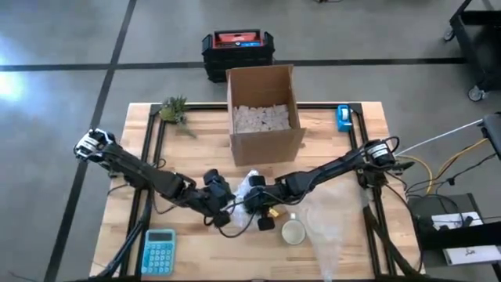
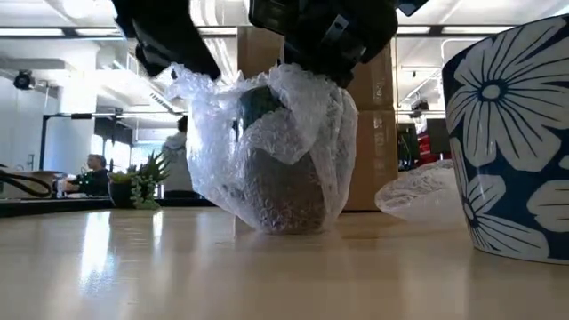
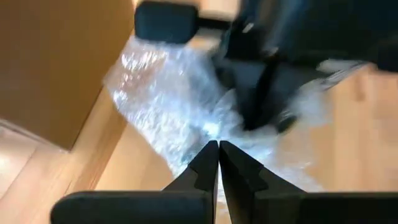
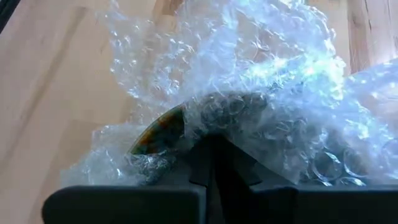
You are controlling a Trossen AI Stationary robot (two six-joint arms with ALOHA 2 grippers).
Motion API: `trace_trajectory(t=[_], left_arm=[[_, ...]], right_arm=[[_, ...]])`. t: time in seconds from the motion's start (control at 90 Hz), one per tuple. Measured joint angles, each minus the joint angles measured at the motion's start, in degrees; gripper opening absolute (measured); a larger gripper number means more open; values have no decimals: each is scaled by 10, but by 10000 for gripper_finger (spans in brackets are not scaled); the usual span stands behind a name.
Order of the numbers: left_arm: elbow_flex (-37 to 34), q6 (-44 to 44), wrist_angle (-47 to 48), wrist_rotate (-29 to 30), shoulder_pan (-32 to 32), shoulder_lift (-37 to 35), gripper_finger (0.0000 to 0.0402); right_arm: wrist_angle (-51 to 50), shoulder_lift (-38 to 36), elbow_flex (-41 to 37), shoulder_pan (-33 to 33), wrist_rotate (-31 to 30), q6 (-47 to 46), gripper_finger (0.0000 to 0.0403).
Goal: Wrap mug
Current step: Wrap the green mug with the bubble wrap
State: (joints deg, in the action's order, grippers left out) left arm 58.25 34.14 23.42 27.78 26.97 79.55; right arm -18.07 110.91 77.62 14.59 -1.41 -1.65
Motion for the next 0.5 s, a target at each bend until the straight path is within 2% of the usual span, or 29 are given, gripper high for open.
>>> trace_trajectory(t=[0.067, 0.222, 0.356, 0.5], left_arm=[[-2, 22, 35, -11, 6, -14, 1], [-37, 83, 57, -100, 12, -8, 1], [-73, 75, -32, -113, 10, 33, 1], [-69, -20, -163, -89, 3, 66, 1]], right_arm=[[0, 0, 0, 0, 0, 0, 2], [2, 0, 0, 0, 0, 2, 2], [6, 0, 0, 0, 1, 3, 2], [6, 0, 0, 0, 2, 3, 2]])
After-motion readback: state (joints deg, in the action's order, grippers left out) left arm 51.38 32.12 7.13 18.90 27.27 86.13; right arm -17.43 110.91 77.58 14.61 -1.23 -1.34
